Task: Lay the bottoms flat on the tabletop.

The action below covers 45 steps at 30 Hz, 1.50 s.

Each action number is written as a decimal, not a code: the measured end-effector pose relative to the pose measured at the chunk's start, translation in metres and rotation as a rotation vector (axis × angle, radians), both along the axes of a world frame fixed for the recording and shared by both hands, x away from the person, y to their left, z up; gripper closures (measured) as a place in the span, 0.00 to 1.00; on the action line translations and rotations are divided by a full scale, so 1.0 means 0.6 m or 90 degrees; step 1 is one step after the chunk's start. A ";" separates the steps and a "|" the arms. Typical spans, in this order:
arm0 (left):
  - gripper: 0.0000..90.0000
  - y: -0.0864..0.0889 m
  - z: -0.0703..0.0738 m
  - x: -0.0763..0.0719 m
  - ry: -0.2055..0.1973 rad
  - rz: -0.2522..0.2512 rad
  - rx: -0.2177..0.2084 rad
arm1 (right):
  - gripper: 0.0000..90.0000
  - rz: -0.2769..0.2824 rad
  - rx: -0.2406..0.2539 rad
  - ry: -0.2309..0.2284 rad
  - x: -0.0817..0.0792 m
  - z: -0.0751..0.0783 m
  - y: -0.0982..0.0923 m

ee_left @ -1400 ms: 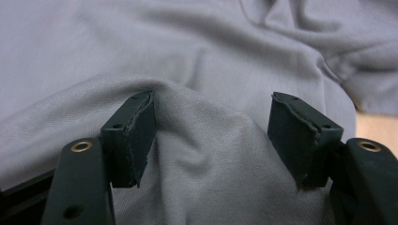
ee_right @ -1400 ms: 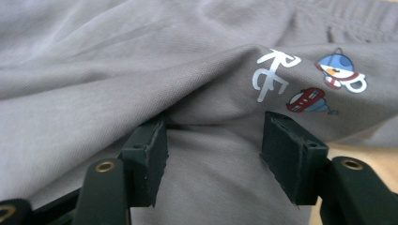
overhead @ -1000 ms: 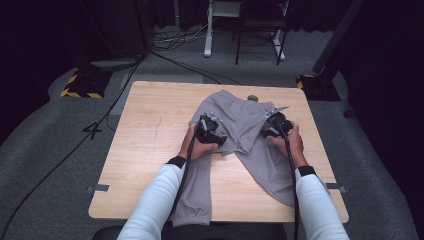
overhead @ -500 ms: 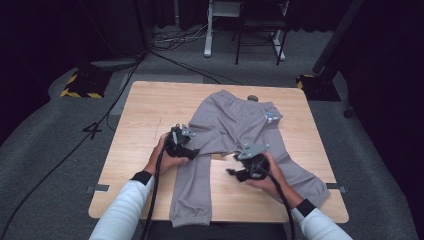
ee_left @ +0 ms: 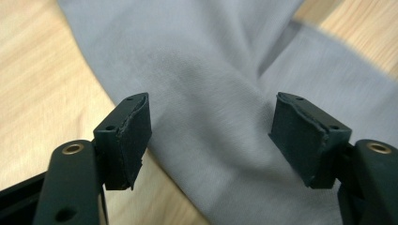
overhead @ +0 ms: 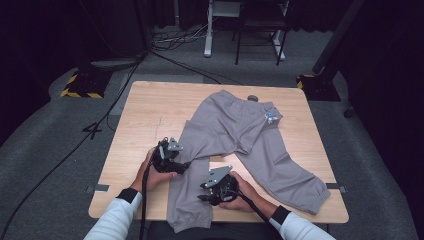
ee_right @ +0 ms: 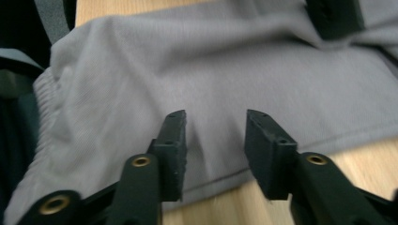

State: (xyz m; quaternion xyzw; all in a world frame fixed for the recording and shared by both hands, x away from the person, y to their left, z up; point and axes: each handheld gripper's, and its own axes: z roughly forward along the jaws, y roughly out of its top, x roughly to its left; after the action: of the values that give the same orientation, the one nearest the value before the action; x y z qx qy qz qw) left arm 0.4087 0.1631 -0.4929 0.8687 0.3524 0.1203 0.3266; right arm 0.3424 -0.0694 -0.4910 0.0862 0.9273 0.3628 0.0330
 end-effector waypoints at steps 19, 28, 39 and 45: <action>0.28 0.011 -0.001 -0.091 0.012 -0.018 0.012 | 0.54 0.029 -0.029 0.043 -0.092 0.020 -0.089; 0.25 -0.011 0.005 -0.095 0.000 -0.020 0.009 | 0.61 -0.099 0.005 -0.023 -0.019 0.006 -0.071; 0.25 -0.067 0.006 -0.088 -0.020 -0.076 0.019 | 0.62 -0.035 -0.026 0.013 -0.096 0.006 -0.067; 0.23 -0.084 -0.001 -0.089 -0.013 -0.114 0.027 | 0.56 -0.034 -0.011 -0.001 -0.124 0.039 -0.096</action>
State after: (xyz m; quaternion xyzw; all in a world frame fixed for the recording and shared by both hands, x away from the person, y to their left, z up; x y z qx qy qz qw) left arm 0.3556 0.1125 -0.4933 0.9022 0.2673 0.1072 0.3212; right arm 0.2681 -0.1270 -0.4676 0.1104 0.9278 0.3537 0.0444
